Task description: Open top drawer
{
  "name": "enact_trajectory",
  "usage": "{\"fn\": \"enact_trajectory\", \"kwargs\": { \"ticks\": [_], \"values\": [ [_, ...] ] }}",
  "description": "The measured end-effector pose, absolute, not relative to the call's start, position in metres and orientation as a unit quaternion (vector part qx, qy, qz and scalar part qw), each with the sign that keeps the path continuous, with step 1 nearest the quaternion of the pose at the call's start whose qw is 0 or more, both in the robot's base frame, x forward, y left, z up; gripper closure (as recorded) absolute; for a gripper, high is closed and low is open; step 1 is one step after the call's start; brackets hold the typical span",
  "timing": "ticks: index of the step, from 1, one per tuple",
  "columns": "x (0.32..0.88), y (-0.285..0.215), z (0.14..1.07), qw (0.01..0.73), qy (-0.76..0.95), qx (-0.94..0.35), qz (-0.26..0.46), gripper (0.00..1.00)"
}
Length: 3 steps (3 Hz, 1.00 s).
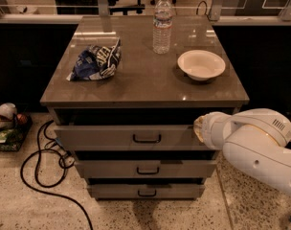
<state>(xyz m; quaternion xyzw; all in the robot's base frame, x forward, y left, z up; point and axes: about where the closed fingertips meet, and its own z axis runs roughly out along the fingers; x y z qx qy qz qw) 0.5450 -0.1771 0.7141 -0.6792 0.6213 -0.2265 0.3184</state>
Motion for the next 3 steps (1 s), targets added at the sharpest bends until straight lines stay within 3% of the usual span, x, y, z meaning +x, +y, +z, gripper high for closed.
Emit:
{"fn": "enact_trajectory", "kwargs": {
  "ticks": [3],
  "values": [
    [0.5453,-0.1754,0.7185,0.321,0.620,-0.678,-0.229,0.12]
  ]
}}
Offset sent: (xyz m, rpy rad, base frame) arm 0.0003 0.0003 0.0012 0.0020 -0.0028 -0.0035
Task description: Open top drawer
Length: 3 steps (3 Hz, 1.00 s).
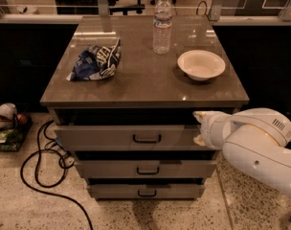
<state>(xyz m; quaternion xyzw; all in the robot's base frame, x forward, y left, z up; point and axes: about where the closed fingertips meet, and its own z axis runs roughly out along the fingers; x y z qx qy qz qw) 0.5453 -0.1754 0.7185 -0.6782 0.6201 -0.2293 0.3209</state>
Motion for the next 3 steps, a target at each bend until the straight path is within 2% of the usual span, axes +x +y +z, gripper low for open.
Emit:
{"fn": "enact_trajectory", "kwargs": {
  "ticks": [1,3],
  "values": [
    [0.545,-0.175,0.720,0.321,0.619,-0.678,-0.230,0.00],
    [0.557,-0.169,0.710,0.296,0.617,-0.690,-0.236,0.00]
  ]
}}
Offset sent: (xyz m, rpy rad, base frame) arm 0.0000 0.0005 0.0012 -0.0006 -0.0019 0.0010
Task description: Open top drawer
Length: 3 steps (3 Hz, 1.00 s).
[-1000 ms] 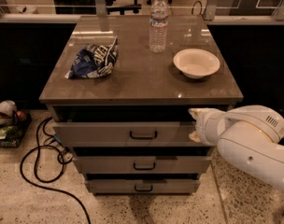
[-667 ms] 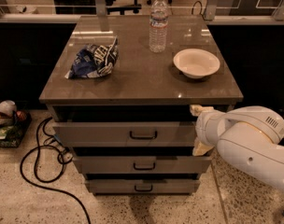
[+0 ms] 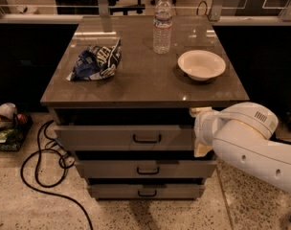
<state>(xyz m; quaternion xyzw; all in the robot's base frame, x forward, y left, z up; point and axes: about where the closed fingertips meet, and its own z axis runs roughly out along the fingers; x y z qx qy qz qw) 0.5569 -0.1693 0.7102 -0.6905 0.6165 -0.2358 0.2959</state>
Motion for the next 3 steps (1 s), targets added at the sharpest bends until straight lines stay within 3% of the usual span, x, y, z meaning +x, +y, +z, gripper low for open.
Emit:
{"fn": "enact_trajectory", "kwargs": {
  "ticks": [1,3],
  "values": [
    [0.563,-0.159,0.689,0.273,0.612,-0.705,-0.231,0.00],
    [0.558,-0.154,0.654,0.244,0.620,-0.713,-0.216,0.41]
  ]
}}
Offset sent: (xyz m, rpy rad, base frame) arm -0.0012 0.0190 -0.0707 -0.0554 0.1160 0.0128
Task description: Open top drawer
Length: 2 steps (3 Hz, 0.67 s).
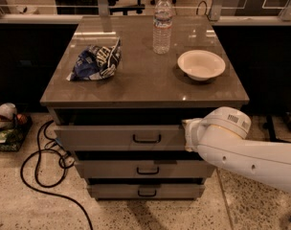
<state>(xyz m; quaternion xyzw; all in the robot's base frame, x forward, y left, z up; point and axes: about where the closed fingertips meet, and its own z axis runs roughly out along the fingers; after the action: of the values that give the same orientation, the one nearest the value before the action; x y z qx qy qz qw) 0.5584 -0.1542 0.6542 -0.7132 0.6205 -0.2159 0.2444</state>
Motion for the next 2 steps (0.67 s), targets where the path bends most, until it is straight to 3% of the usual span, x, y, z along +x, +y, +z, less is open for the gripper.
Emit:
{"fn": "enact_trajectory", "kwargs": {
  "ticks": [2],
  "values": [
    [0.5584,-0.1542,0.6574,0.246,0.620,-0.713,-0.218,0.88]
  ]
}}
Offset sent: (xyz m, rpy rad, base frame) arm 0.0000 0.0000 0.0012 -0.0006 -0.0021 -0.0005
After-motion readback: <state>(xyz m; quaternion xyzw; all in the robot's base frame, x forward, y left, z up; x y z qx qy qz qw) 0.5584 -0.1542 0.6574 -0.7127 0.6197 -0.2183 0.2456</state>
